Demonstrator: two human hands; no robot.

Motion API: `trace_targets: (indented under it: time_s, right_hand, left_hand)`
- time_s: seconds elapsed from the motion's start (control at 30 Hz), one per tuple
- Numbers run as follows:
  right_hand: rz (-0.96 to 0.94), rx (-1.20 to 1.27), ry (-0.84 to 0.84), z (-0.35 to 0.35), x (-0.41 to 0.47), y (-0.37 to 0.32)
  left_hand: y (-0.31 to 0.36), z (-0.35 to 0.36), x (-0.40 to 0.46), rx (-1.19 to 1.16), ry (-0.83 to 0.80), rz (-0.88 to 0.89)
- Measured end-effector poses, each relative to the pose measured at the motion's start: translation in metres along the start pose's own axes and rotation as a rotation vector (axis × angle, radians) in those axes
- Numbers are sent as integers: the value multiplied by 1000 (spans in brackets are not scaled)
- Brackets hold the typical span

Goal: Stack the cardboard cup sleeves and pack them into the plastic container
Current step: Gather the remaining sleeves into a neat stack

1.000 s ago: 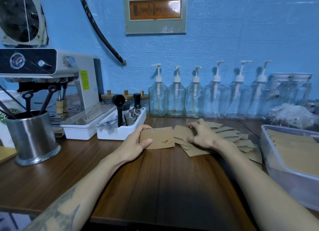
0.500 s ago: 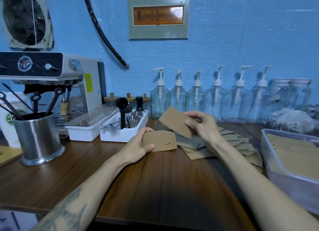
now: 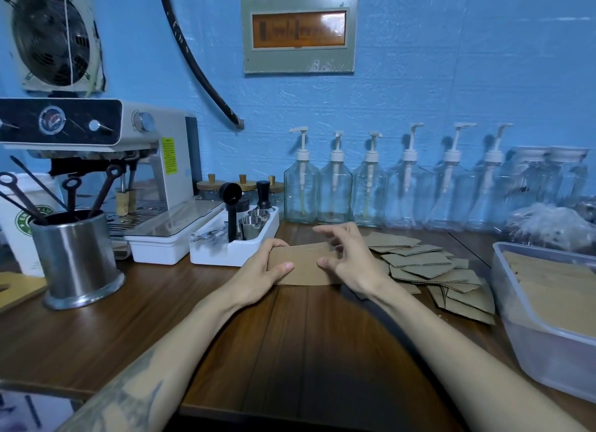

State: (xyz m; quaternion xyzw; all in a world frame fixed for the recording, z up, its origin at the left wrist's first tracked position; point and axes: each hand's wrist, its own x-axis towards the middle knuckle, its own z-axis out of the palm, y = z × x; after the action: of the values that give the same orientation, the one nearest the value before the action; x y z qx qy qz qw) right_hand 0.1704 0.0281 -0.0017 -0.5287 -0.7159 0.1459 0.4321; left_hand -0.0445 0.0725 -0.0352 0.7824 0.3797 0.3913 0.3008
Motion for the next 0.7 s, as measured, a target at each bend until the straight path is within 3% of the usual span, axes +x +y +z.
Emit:
trace_targets:
  time_s: [0.2,0.7]
  right_hand:
    - [66,-42,-251,9,-5,0]
    - [-176,-618,-198,16,-9,-1]
  left_hand:
    - [4,1,-2,-15,-48,-39]
    - [5,3,-3,27,-34,29]
